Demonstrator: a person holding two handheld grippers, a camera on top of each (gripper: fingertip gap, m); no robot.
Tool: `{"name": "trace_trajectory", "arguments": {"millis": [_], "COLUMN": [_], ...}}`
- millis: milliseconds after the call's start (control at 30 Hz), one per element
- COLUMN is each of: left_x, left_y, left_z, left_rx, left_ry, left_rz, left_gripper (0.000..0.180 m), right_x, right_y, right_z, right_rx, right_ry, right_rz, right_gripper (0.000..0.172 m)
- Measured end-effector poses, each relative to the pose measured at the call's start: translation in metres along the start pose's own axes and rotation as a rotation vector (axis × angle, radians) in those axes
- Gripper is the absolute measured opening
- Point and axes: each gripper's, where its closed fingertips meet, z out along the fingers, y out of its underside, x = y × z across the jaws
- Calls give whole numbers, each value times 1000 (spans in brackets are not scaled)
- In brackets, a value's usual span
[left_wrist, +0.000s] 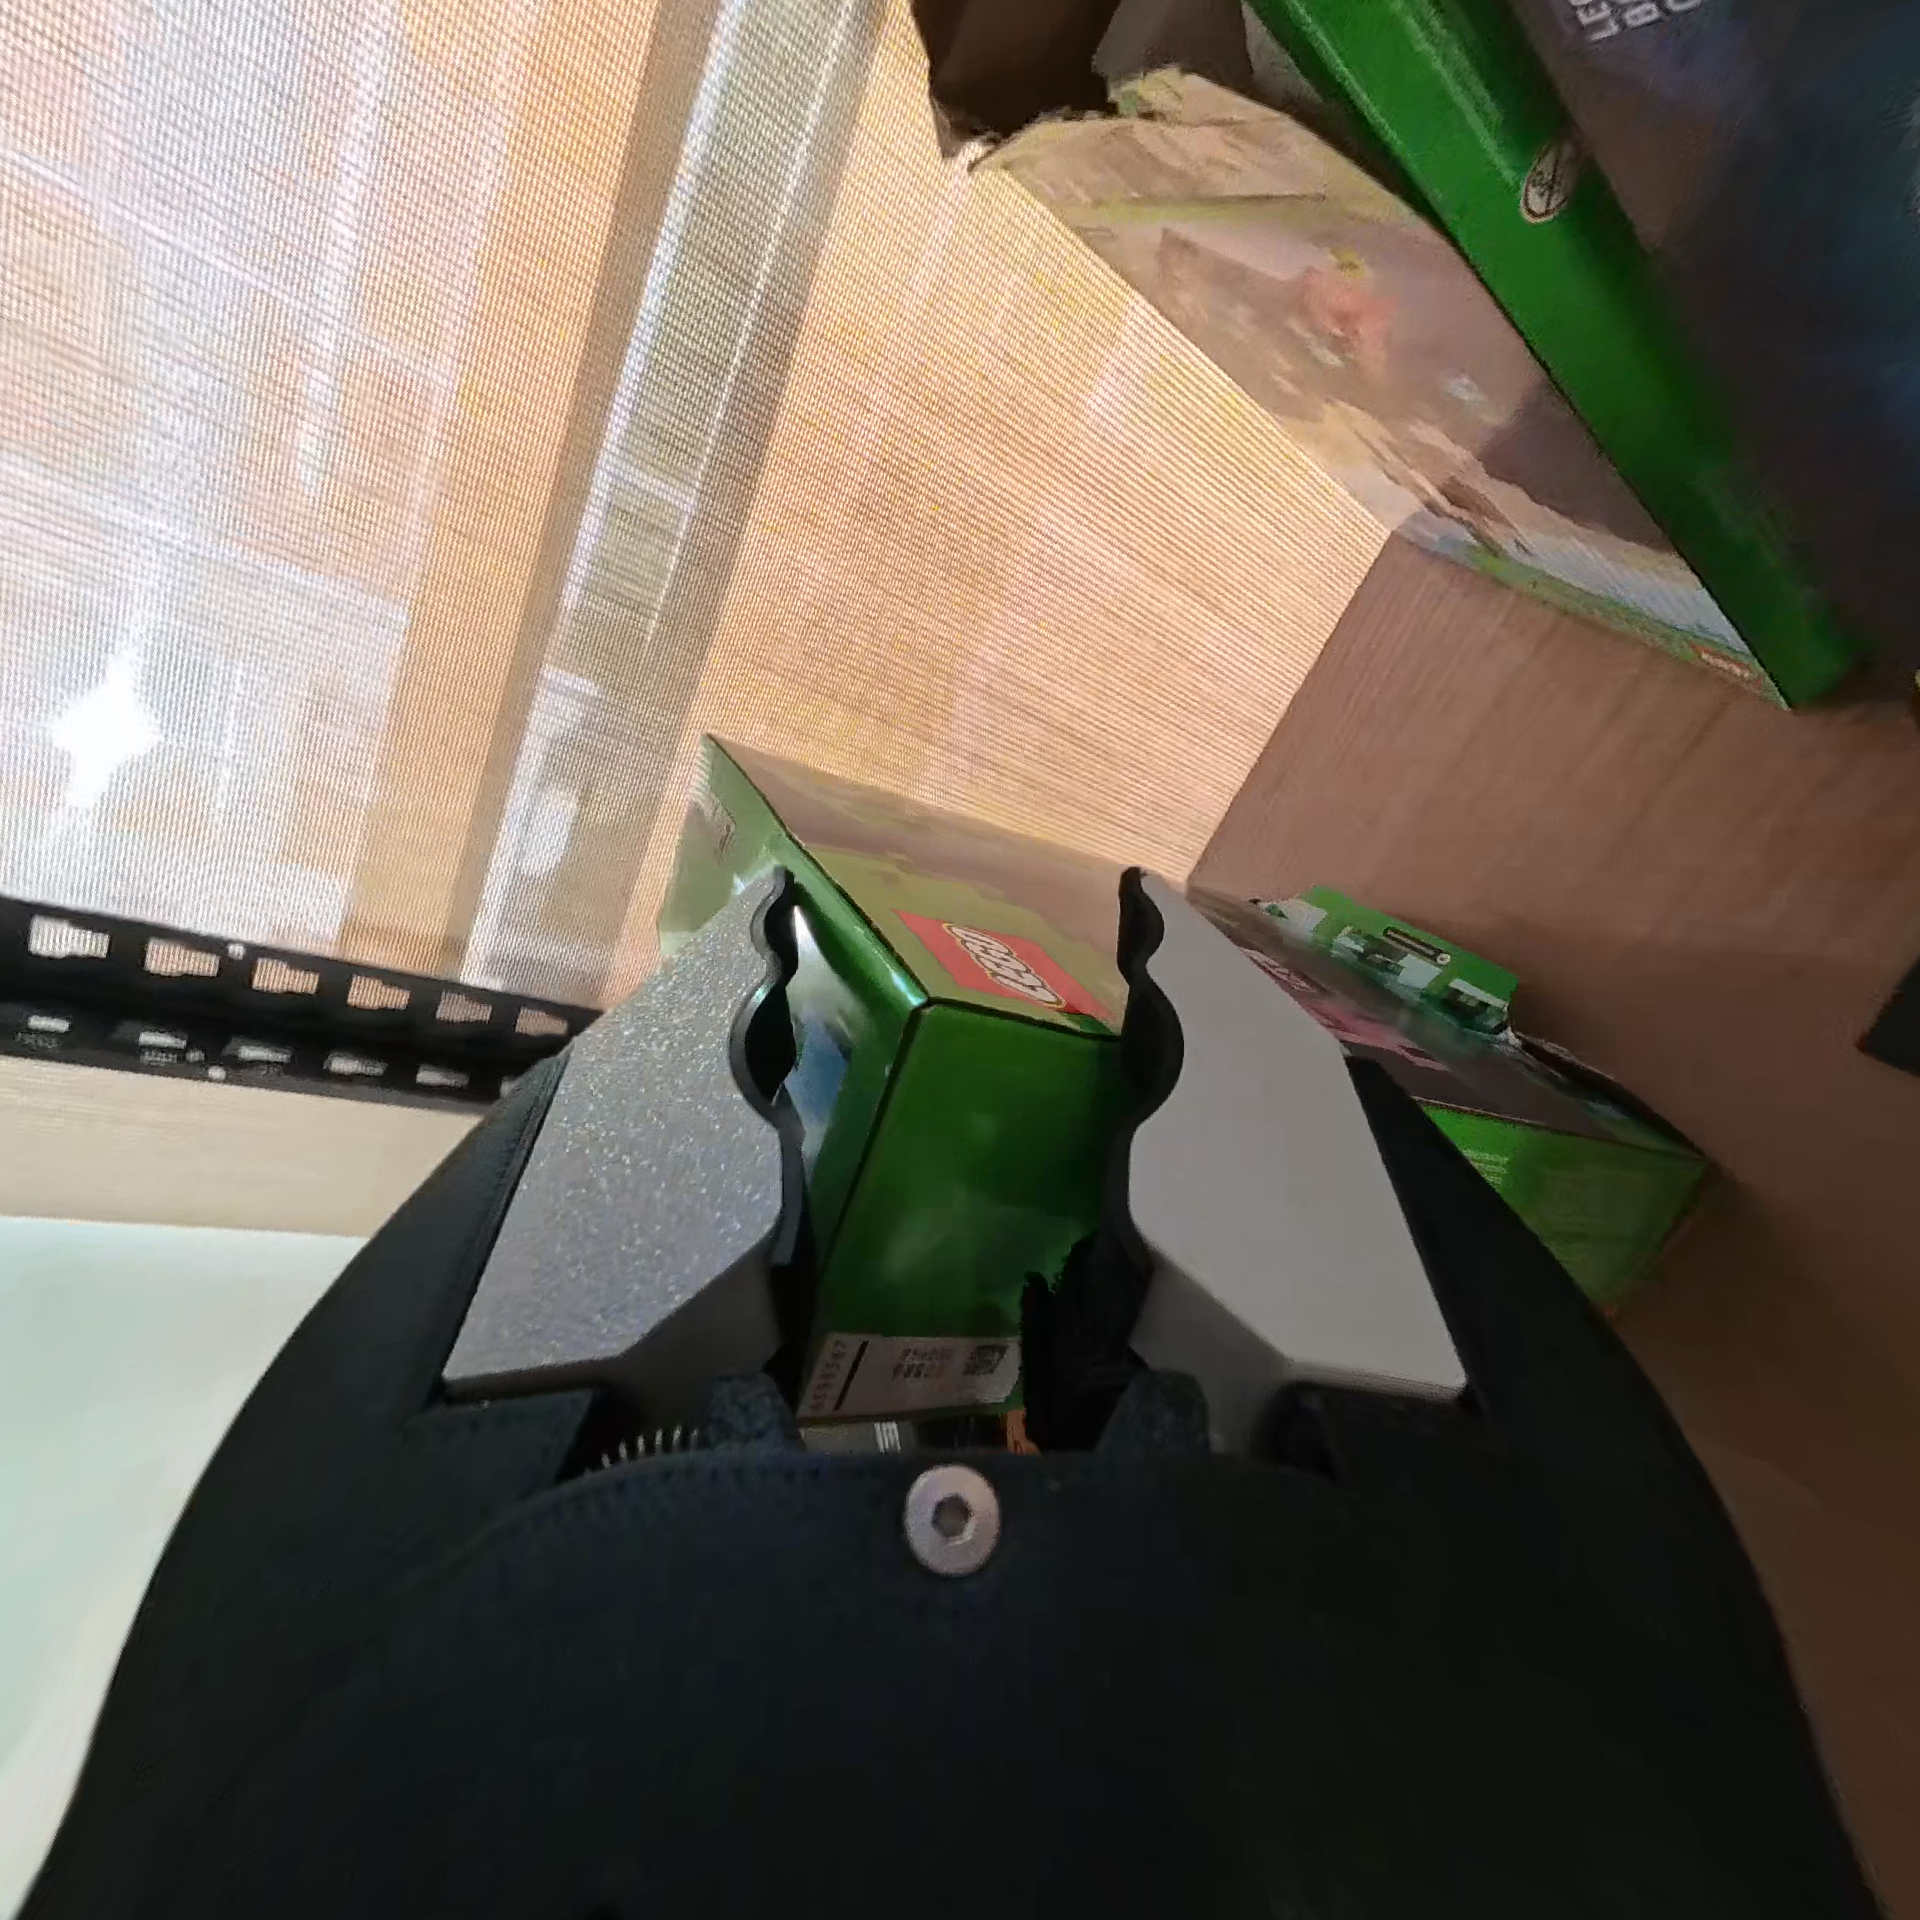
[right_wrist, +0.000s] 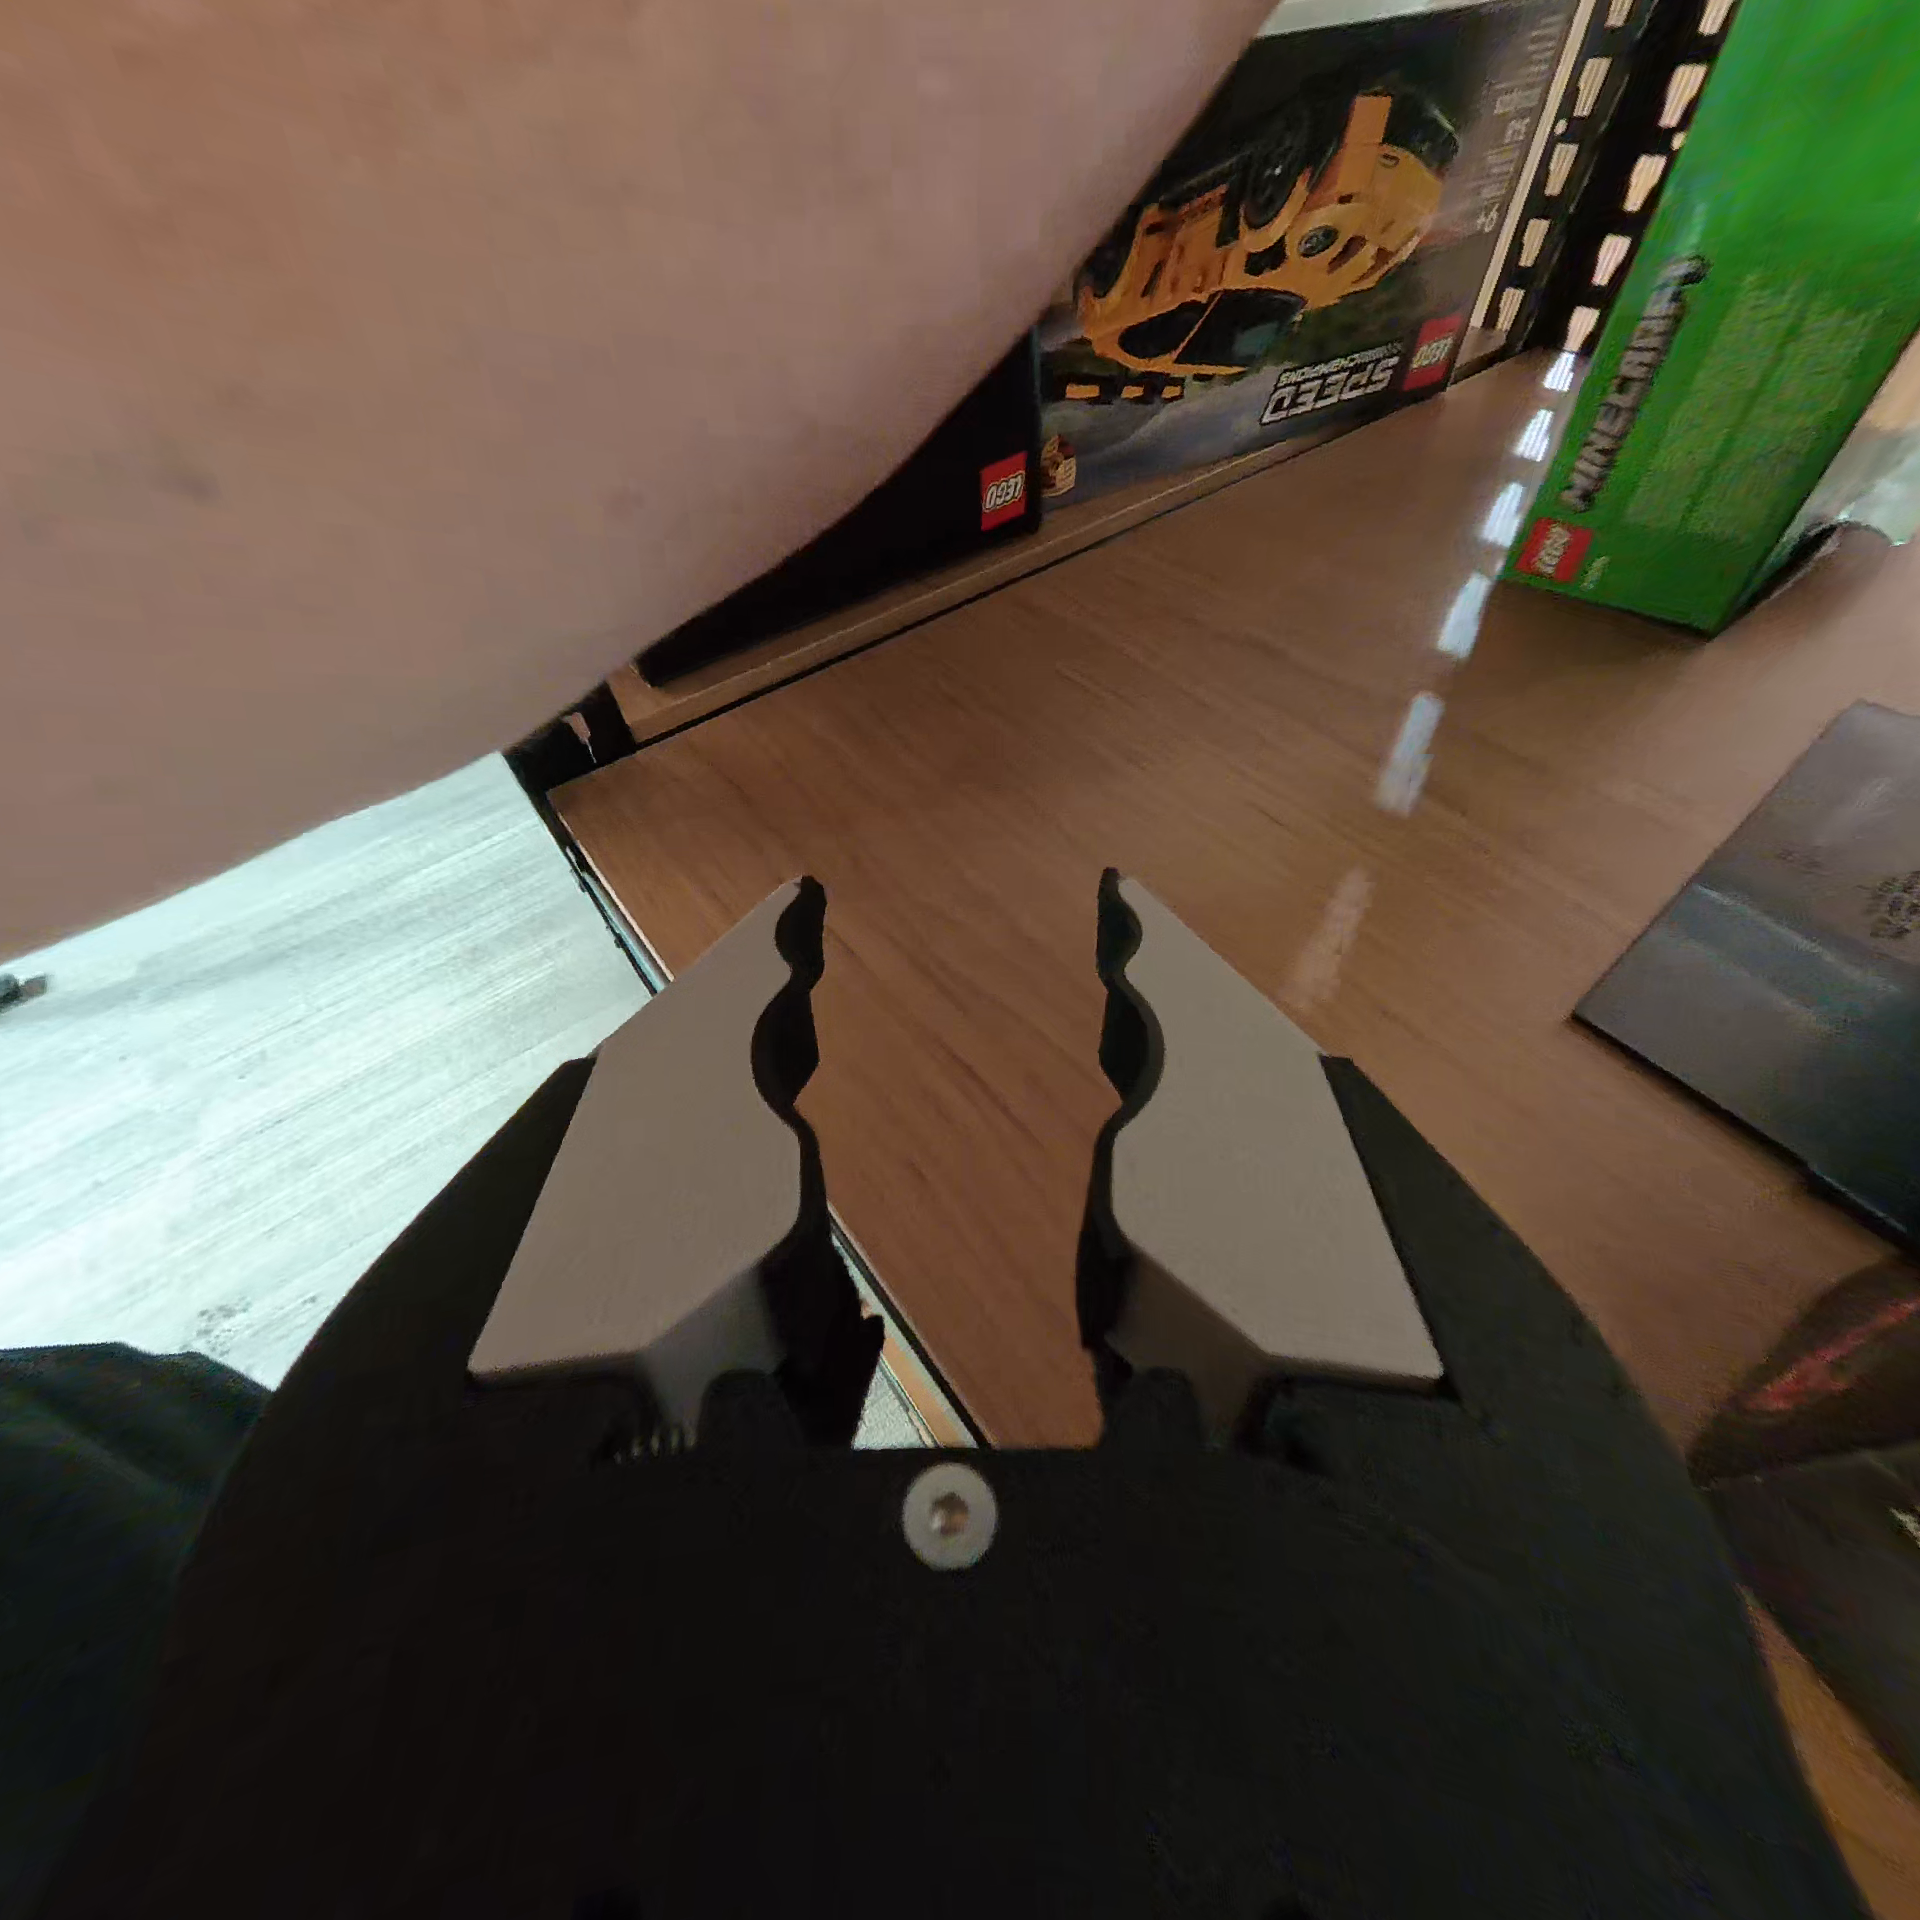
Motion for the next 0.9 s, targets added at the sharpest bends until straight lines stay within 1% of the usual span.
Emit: {"name": "trace_trajectory", "arguments": {"millis": [200, 333, 533, 633, 667, 733, 833, 900], "left_x": [-7, -8, -12, -15, -14, -15, -21, -27], "left_y": [-6, -5, 6, 7, 7, 7, -1, -10], "left_z": [30, 37, 33, 29, 28, 27, 20, 11], "left_rx": [34, 34, -4, 6, 11, 2, 14, 33], "left_ry": [19, 21, -27, -32, -21, -12, -31, -45], "left_rz": [11, 40, 26, -4, -12, -22, -24, -55], "left_gripper": [61, 65, 73, 73, 69, 71, 73, 74], "right_x": [-3, -5, -7, -9, -10, -10, -11, -13], "right_y": [2, 4, 7, 9, 9, 10, 10, 8], "right_z": [-1, -9, -28, -37, -40, -45, -51, -55], "right_rx": [25, 34, 34, 34, 36, 35, 39, 48], "right_ry": [-42, -67, -69, -64, -62, -61, -59, -62], "right_rz": [23, 8, -10, -22, -24, -22, -22, -22], "right_gripper": [54, 57, 59, 59, 59, 59, 60, 60]}}
